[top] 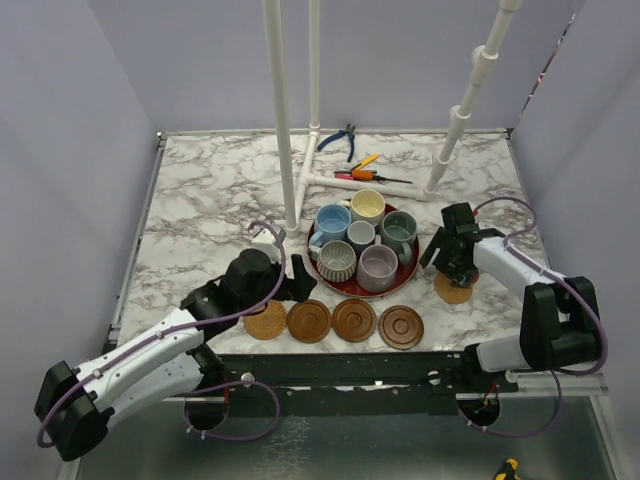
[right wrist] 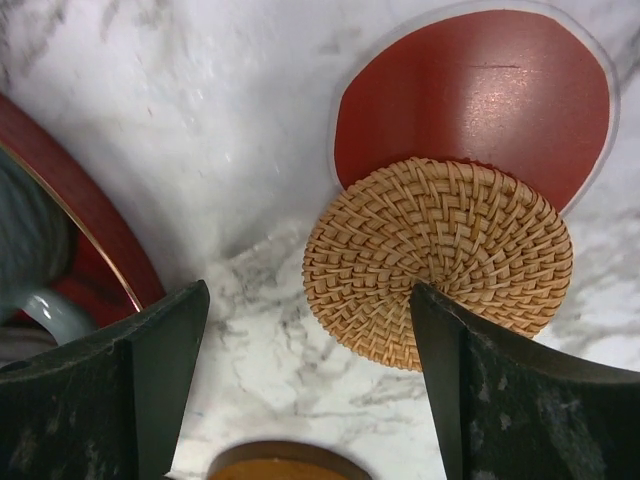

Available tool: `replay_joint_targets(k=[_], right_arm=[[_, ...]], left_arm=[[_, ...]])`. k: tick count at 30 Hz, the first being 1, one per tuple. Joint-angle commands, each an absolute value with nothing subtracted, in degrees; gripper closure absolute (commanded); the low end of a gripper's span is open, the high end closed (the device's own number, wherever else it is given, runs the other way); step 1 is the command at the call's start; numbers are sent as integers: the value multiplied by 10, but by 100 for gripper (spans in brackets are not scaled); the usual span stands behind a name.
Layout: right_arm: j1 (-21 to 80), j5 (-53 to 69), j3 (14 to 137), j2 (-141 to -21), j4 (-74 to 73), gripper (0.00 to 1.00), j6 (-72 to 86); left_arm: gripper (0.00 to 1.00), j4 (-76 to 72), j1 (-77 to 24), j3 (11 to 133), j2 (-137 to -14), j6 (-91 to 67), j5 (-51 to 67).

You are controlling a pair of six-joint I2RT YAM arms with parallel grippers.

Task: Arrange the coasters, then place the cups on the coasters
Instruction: Move the coaster to the corner of the board.

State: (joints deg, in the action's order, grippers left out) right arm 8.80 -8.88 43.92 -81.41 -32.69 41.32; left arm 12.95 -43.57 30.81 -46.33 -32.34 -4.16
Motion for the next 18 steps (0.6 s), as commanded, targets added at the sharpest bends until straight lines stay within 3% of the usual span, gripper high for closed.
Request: replay_joint_targets(k=[1,8,18], right_arm=[[110,-87,387,-793,-440,14,484],[148,-64,357,-758,-455,13,522],[228,-108,407,-685,-555,14,556]], left_arm=[[13,90,-509,270,-477,-378,-94],[15,82,-624,266,-525,-392,-191],[19,75,-751,282,-605,-483,-325]])
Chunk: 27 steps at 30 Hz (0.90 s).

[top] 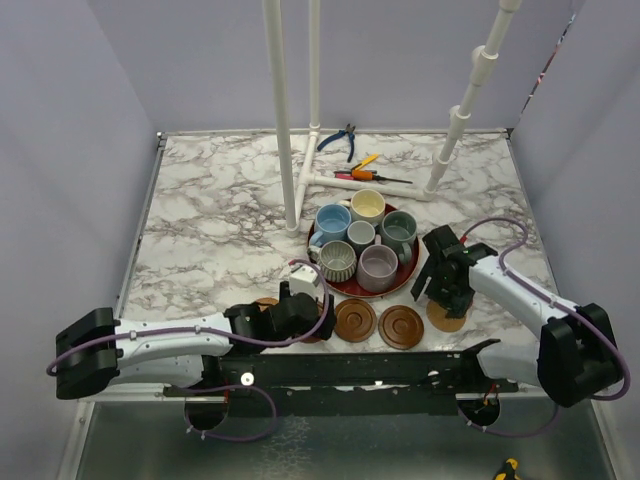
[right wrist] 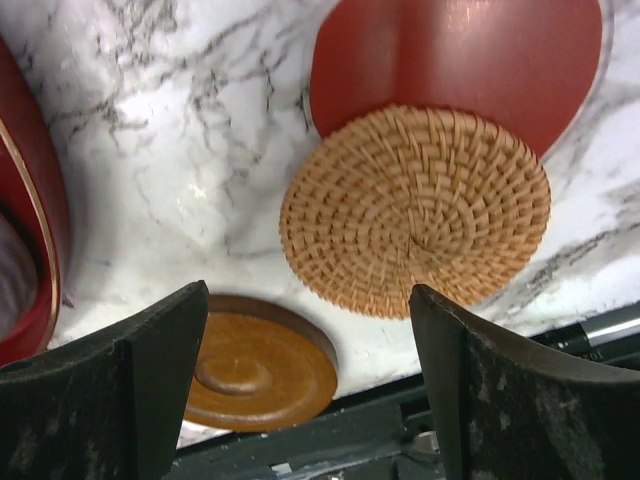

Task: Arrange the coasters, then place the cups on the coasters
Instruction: Move the coaster to the corner of the board.

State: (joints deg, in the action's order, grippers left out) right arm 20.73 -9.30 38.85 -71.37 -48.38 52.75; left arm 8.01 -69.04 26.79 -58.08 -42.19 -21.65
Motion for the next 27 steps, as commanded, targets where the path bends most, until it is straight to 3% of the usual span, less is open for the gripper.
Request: replay_joint_targets(k=[1,8,15,27], right_arm=[[239,-102,406,-678,-559,14,559],[275,-29,362,-627,-526,17,570],[286,27,327,-608,-475,22,557],[298,49,293,-604,-450,29,557]], left_arm=[[19,76,-767,282,-606,-491,-343],[19,28,-820,318,-651,-437,-379],[25,-88,-824,348,-730,-358,-293],[32,-150,-824,386,-845,-301,-180]])
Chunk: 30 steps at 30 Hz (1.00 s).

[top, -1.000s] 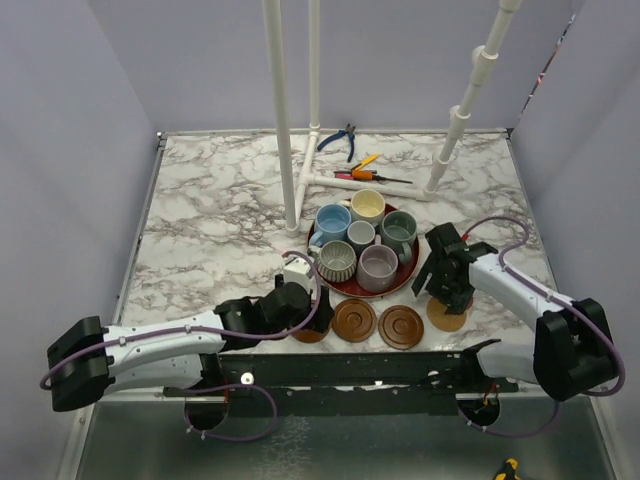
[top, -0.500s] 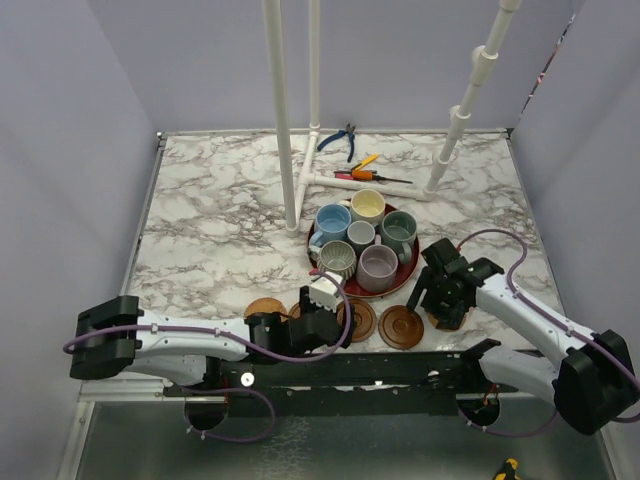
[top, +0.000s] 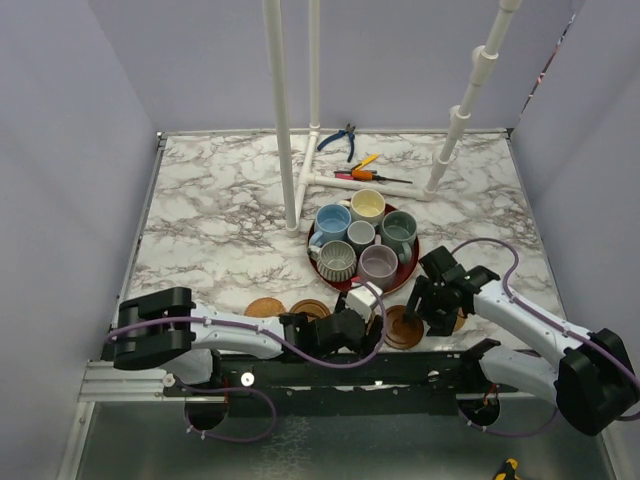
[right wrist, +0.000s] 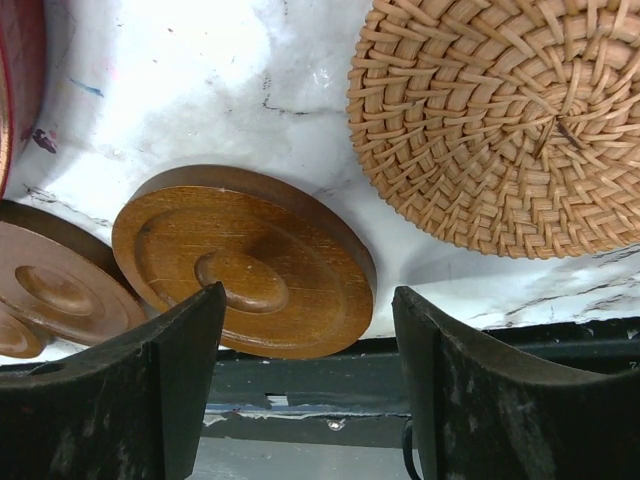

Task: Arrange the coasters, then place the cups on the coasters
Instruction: Move the coaster to the corner of the board.

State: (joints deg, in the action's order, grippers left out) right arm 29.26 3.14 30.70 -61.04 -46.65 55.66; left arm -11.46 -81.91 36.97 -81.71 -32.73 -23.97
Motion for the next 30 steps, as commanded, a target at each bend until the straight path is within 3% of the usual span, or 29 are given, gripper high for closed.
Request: replay_joint_targets(k=[1,21,30], right_arm=[[299,50,291,-606,-448,29,558],[313,61,277,-638,-394,33,566],[317,60,275,-645,-382,34,573]], left_arm=[[33,-149,-824,388,-852,-302,-180],[34,-122,-818,405,-916,-274,-248],[33,-118,-801,409,-927,-268,-220]])
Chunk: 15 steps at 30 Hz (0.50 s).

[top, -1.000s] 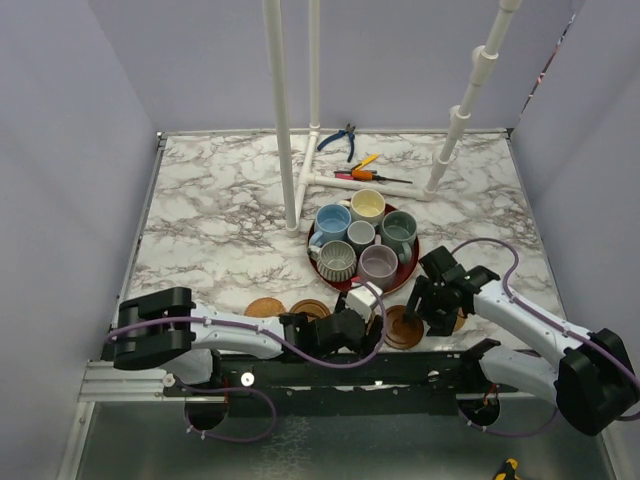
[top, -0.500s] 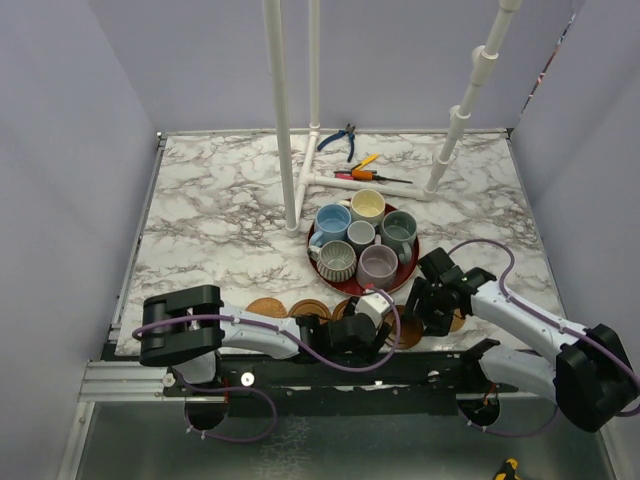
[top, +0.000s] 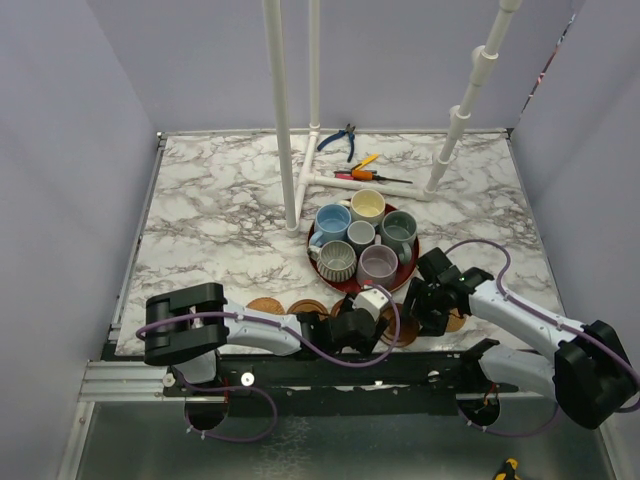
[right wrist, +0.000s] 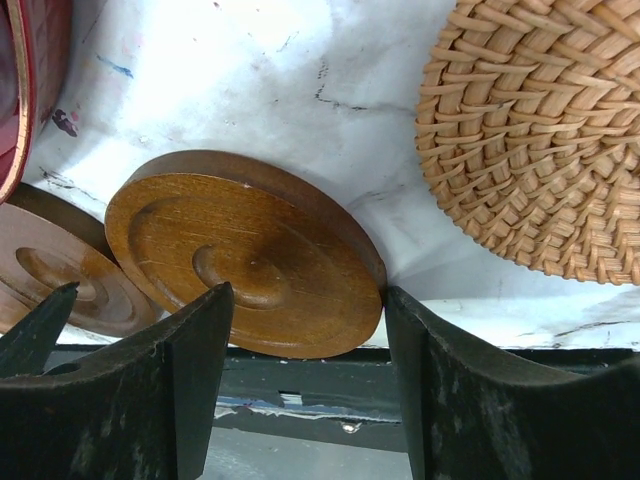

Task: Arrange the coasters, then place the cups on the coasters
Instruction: Move the coaster to the corner of the board.

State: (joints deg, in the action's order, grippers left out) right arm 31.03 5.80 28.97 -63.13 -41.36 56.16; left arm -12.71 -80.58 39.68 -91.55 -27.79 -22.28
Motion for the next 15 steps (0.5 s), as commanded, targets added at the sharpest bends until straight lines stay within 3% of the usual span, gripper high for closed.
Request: replay_joint_targets(k=[1,15], right_arm=[[318,59,275,-646,-381,34,574],[322,33,284,-637,-381,37,596]], left_arm=[[33,-116,-801,409,-927,-269,-219],[33,-116,-795,390,-928,-302,-175]])
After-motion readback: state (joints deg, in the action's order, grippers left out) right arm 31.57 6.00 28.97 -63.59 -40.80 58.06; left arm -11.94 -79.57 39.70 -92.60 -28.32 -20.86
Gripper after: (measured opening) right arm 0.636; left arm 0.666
